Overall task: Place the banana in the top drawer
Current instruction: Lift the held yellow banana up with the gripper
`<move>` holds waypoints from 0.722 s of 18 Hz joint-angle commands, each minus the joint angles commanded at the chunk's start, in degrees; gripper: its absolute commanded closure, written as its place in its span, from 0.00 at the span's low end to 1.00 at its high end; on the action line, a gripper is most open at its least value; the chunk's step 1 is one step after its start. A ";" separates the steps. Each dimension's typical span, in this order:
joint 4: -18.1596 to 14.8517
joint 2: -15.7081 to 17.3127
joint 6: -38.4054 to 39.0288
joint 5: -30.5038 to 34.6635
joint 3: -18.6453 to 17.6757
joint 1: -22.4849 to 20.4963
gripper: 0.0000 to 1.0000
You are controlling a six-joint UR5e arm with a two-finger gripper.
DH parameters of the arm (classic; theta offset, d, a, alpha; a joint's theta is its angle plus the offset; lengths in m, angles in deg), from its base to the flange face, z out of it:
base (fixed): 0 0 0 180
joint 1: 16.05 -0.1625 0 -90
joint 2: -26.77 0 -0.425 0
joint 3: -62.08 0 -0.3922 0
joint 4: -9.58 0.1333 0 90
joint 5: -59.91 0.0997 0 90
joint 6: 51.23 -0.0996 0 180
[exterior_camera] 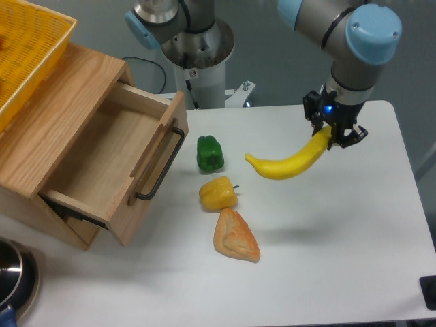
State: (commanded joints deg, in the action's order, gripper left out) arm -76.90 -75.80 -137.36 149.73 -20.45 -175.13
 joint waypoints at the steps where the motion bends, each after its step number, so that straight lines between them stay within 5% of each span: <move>1: -0.27 0.35 0.26 0.00 0.00 0.00 0.82; 13: -5.62 6.67 8.08 2.55 -0.44 0.00 0.82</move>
State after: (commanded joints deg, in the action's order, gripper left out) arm -82.52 -69.13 -129.29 152.28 -20.89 -175.13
